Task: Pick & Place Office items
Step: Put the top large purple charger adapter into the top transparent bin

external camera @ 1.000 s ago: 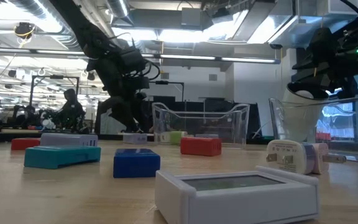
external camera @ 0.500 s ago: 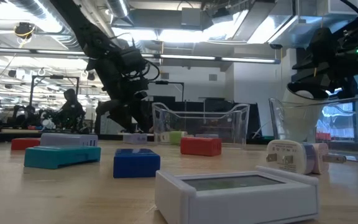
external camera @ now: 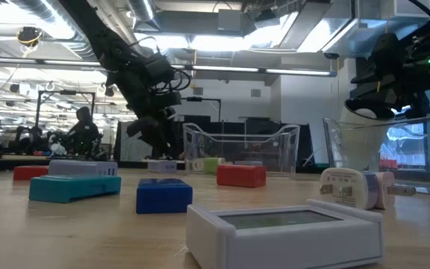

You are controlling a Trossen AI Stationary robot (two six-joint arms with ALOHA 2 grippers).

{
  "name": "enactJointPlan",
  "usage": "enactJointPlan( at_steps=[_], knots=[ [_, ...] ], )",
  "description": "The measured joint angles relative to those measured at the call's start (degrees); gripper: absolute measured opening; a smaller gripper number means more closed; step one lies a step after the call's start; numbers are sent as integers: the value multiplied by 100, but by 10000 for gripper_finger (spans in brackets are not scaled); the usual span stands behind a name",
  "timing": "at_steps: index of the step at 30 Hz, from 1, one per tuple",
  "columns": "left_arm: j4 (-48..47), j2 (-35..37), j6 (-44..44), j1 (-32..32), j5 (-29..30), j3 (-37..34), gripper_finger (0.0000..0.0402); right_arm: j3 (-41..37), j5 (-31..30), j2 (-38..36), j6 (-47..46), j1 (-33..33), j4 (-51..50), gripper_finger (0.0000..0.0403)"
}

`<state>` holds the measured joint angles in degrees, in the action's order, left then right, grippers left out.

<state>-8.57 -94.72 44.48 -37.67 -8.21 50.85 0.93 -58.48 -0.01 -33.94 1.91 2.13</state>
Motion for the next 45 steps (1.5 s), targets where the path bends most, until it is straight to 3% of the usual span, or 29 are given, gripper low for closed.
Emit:
enactJointPlan(
  at_steps=[5,14,25,36,45],
  knots=[
    [-53,0,14,16,-70,0,275,-2,0,0,-1,1,-1,246],
    [-62,-37,135,0,-52,0,316,-2,0,0,1,2,0,246],
    [-278,-304,1067,-76,-90,0,307,-2,0,0,1,1,-1,246],
    [-271,-715,960,-450,-728,57,306,-2,0,0,1,0,-2,246],
    [-303,-725,493,-448,-646,92,281,-2,0,0,0,1,-2,246]
  ],
)
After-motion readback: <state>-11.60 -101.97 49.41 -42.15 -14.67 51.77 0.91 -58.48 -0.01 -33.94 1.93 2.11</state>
